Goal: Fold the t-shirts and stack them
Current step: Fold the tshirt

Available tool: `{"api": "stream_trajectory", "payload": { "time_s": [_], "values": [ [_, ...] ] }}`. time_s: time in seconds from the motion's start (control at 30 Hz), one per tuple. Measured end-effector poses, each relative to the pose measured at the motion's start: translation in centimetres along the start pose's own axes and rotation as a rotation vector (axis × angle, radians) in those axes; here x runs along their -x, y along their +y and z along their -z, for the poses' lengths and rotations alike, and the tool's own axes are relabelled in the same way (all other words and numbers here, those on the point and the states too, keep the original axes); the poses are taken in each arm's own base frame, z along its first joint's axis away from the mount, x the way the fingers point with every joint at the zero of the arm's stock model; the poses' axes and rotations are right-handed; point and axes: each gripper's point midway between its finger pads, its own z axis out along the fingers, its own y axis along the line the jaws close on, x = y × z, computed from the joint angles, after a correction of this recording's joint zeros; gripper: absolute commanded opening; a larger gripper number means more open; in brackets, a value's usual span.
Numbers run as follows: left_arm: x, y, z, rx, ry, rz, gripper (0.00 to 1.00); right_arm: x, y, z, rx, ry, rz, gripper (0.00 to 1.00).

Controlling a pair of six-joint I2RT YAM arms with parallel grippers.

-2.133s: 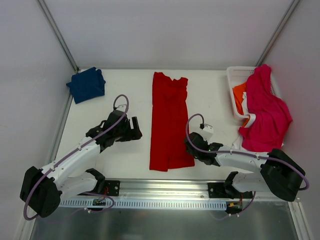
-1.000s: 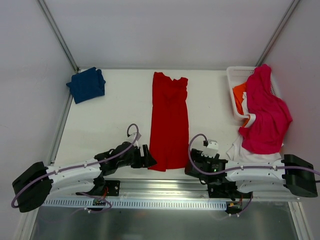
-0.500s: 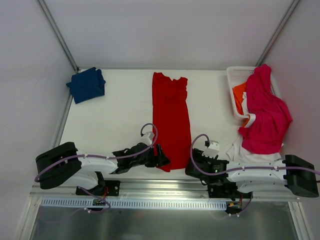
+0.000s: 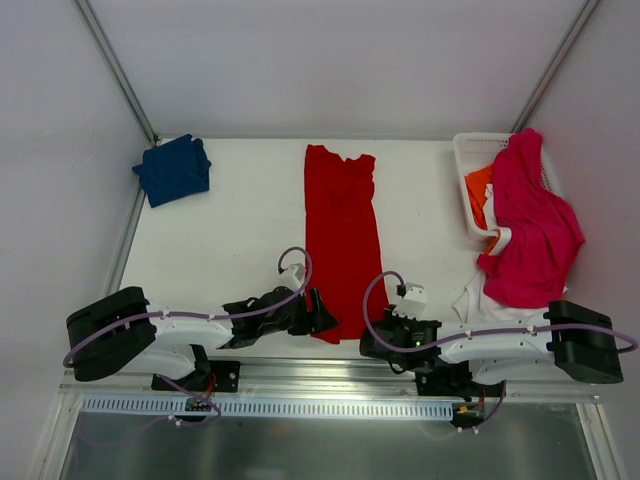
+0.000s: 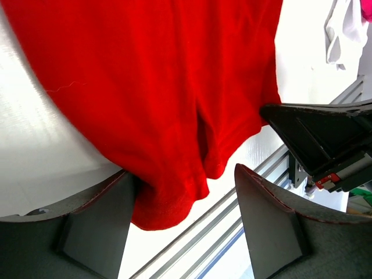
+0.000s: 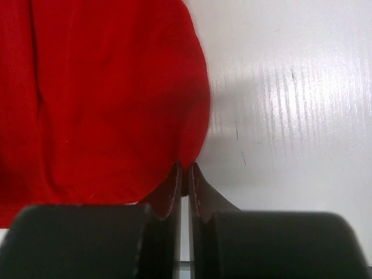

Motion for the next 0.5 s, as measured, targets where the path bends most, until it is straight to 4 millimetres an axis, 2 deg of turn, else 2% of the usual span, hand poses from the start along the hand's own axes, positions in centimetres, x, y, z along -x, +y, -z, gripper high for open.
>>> {"api": "stream_trajectory", "payload": {
  "time_s": [0.07,0.23,0.5],
  "values": [
    [0.0,0.1,0.2,0.007,-0.001,0.003,0.66,-0.1,0.0,0.0,0.000,0.001,0.001,0.00],
    [-0.1,1.0,0.7,0.043,0.001,0.015,0.52,-0.1,0.1,0.1,-0.003,0.003,0.004,0.00],
    [-1.9,2.2,1.9,0.115,0.046,0.007,0.29,-0.3,0.1,0.3,-0.019,0.006,0.020,0.01]
  ]
}}
